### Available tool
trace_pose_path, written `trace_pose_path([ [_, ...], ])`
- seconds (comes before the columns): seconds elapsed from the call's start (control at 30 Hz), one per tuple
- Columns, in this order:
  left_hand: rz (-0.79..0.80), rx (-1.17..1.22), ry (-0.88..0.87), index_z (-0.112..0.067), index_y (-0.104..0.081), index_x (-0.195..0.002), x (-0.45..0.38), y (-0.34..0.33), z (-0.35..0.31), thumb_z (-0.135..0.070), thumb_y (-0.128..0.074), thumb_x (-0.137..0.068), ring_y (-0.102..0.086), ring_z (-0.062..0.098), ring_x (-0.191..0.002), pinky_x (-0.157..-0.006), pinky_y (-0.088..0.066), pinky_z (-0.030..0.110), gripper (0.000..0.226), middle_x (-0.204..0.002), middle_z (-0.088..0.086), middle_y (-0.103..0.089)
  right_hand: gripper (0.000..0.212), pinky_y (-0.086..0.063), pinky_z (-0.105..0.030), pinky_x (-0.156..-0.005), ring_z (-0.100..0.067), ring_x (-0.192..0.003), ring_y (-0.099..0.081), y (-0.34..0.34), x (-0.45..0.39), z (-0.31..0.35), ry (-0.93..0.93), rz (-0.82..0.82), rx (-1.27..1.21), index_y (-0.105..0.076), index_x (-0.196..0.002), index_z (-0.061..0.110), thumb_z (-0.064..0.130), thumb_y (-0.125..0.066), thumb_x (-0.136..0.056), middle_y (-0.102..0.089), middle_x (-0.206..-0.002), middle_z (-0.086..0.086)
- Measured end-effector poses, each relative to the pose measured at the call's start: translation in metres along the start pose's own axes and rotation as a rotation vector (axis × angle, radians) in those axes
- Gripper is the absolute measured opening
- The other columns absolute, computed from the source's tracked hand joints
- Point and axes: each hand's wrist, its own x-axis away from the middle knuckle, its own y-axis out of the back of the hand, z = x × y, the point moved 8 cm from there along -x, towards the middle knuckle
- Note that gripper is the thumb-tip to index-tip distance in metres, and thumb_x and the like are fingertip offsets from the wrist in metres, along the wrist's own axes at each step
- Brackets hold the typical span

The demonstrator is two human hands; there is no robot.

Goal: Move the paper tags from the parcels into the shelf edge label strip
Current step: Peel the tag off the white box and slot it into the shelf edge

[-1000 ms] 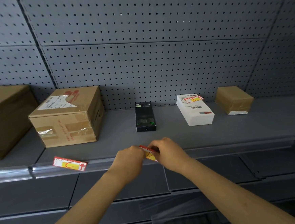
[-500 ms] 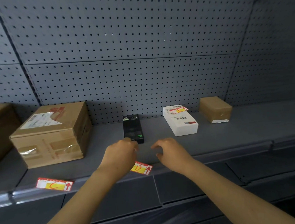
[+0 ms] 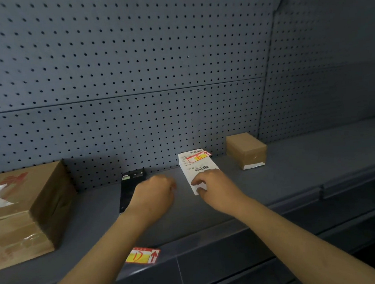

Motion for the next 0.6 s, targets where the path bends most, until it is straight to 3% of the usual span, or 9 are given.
trace_pose_path([
  [0.33,0.018,0.01,0.097,-0.02,-0.061,-0.117,-0.085,-0.01,-0.016,-0.014,-0.037,-0.096,-0.063,0.022,-0.098,-0.079,-0.049,0.031,0.033,-0.117,0.004,-0.063,0.028,-0.044,-0.028,-0.096,-0.02,-0.116,-0.055,0.027,-0.077,-0.054,0.093,0.034,-0.007,-0.064,-0.119,0.014,0.012,-0.056,-0.092,-0.06,-0.129,-0.006],
  [0.6,0.099,-0.028,0.139,-0.019,-0.061,-0.111,-0.139,-0.04,0.011,-0.012,-0.039,-0.094,-0.064,0.023,-0.093,-0.08,-0.051,0.032,0.029,-0.112,0.004,-0.062,0.029,-0.044,-0.032,-0.098,-0.02,-0.115,-0.05,0.001,-0.139,-0.081,0.079,0.117,0.056,-0.061,-0.121,0.018,0.017,-0.054,-0.094,-0.057,-0.127,-0.004],
])
